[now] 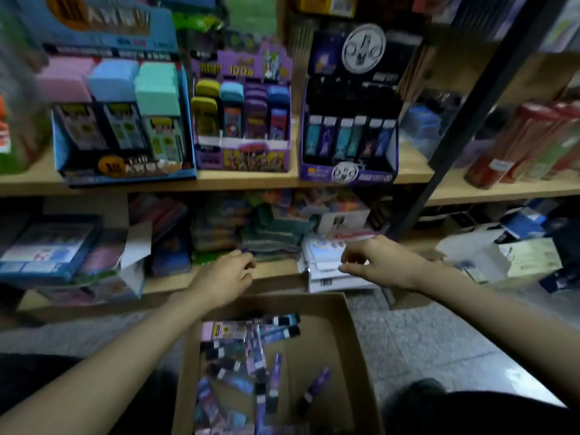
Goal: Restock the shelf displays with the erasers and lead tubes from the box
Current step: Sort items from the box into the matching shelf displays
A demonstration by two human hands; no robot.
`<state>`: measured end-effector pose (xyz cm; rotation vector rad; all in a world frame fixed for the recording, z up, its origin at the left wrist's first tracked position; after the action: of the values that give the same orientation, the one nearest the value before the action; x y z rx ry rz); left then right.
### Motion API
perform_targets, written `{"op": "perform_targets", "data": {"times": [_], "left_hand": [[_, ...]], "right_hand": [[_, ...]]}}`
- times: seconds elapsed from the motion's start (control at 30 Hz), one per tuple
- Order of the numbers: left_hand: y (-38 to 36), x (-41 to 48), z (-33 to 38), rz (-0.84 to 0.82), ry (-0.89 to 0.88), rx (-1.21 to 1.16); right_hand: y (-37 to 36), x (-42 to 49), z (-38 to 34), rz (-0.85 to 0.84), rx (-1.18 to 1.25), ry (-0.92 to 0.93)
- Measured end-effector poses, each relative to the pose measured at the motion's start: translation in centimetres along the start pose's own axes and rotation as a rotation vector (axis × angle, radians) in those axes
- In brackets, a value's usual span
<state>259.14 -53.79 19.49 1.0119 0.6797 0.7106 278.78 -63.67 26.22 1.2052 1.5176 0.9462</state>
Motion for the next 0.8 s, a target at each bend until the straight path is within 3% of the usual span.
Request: {"op": "perform_targets", "data": {"times": [0.17, 0.33, 0.53, 0.63, 0.8], "left_hand": [[-11.0, -3.1, -7.7, -0.182, 0.261, -0.117], [-18.5, -5.8, -11.4, -0.248, 0.375, -0.116], [-20.7, -3.1, -12.0, -0.142, 0.281, -0.022], [-21.4, -1.3, -13.0, -0.111, 0.256, 0.045], [-24.0, 0.0, -15.1, -0.213, 0.297, 0.053]], "right_hand": [[-12.4, -1.6, 2.3, -0.297, 0.085, -0.103], [-21.2, -0.2, 2.2, -0.227, 0.298, -0.187], [-27.6, 4.1, 1.2, -0.205, 0.386, -0.161], [-29.5, 6.6, 1.7, -0.189, 0.363, -0.185], [-32.1, 10.1, 1.5, -0.203, 0.251, -0.085]]}}
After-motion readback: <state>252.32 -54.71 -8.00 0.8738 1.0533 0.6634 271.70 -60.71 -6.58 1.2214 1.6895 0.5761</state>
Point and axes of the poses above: each hand's wrist, its own x-axis towards the middle knuckle, its own y-axis out of the back of the hand, z = x × y, the point moved 9 cm from there along x, towards the middle knuckle, and after that the axes turned 5 degrees about y, right-handed, at the moved point
